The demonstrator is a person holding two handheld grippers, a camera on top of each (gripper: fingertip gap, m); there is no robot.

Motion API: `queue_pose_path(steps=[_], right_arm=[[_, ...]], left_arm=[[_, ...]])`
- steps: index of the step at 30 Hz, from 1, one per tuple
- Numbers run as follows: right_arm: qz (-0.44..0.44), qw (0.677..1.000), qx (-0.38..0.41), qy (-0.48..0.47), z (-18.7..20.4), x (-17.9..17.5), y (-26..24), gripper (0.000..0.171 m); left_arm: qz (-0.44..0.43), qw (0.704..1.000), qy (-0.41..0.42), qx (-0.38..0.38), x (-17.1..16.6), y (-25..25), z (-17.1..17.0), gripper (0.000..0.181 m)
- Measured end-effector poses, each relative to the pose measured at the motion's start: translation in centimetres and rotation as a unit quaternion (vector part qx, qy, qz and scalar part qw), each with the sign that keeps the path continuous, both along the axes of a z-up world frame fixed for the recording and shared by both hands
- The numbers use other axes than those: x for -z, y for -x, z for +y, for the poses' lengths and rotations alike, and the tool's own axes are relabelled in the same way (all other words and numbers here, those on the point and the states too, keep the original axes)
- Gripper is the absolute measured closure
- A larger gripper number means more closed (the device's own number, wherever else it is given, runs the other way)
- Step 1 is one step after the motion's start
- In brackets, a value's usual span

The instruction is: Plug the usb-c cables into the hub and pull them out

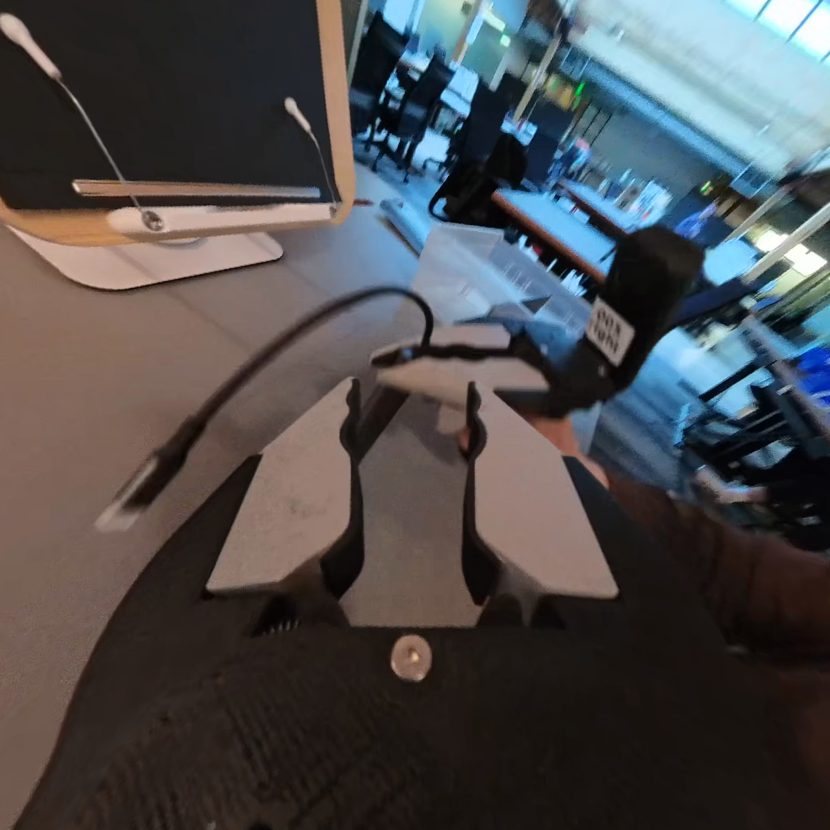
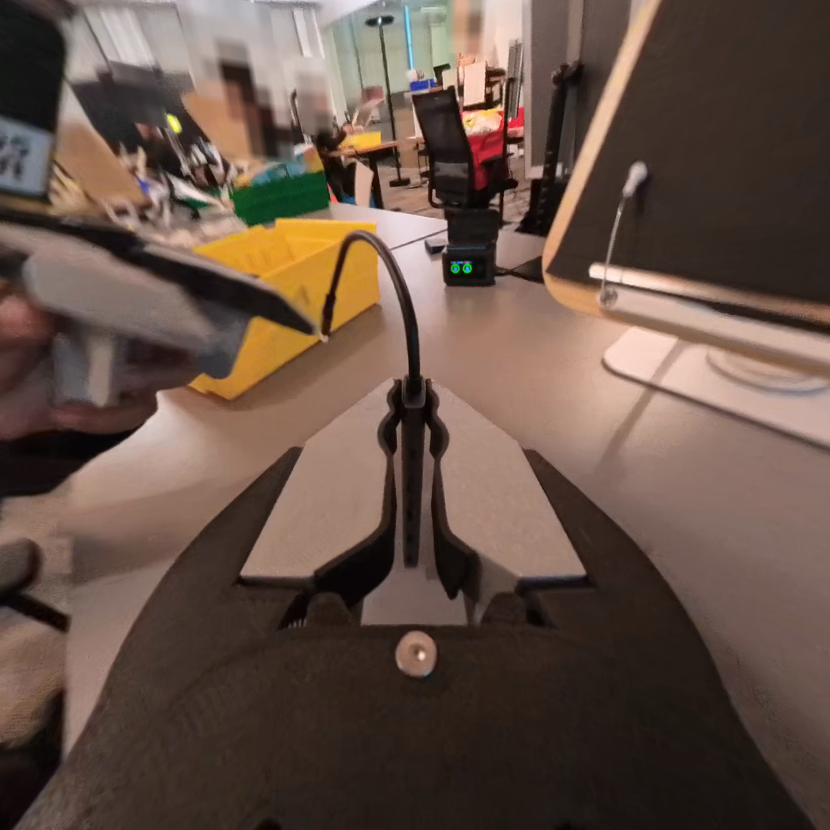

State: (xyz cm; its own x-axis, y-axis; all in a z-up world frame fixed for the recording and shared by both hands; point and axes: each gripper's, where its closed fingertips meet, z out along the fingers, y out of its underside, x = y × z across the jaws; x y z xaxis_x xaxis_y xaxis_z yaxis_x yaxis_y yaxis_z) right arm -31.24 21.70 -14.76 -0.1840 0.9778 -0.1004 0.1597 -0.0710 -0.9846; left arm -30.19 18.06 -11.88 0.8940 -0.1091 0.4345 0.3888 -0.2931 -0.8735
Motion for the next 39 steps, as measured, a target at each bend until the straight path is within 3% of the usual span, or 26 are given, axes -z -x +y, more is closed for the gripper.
queue_pose_path(steps=[3,6,8,10,12,15,24,29,33,39], right_arm=[[-0.078,0.989,-0.018,0.122,1.8,2.6,-0.2,0.163],[-0.179,0.969,0.001,0.168,4.1,6.5,-0.6,0.161],[-0.221,0.968,0.043,0.108,6.1,8.6,-1.1,0.159],[-0.258,0.962,0.085,0.02,8.0,10.3,-1.9,0.156],[-0.277,0.955,0.099,-0.026,8.5,11.1,-2.2,0.15],[-0.269,0.958,0.098,-0.026,8.3,10.8,-1.9,0.142],[-0.219,0.971,0.096,0.001,8.3,8.8,-1.7,0.141],[-0.199,0.975,0.095,-0.005,8.1,7.8,-1.8,0.142],[-0.196,0.977,0.088,-0.003,7.8,7.6,-1.8,0.143],[-0.192,0.977,0.089,-0.016,7.6,7.4,-1.7,0.142]], left_arm=[[0.084,0.995,0.046,-0.017,0.4,0.2,-3.5,0.122],[0.205,0.968,0.095,-0.111,-0.6,4.8,-8.6,0.123],[0.284,0.932,0.143,-0.176,-1.5,9.3,-13.0,0.127],[0.365,0.865,0.24,-0.248,-1.6,15.4,-18.6,0.131],[0.379,0.807,0.327,-0.313,-1.5,21.2,-23.9,0.132],[0.308,0.808,0.381,-0.328,0.6,25.1,-27.4,0.13],[0.278,0.784,0.46,-0.31,7.0,28.5,-27.5,0.138],[0.327,0.735,0.5,-0.321,9.2,30.4,-28.3,0.17],[0.383,0.718,0.481,-0.325,6.4,29.8,-28.1,0.178],[0.425,0.725,0.403,-0.363,-3.5,27.9,-27.6,0.179]])
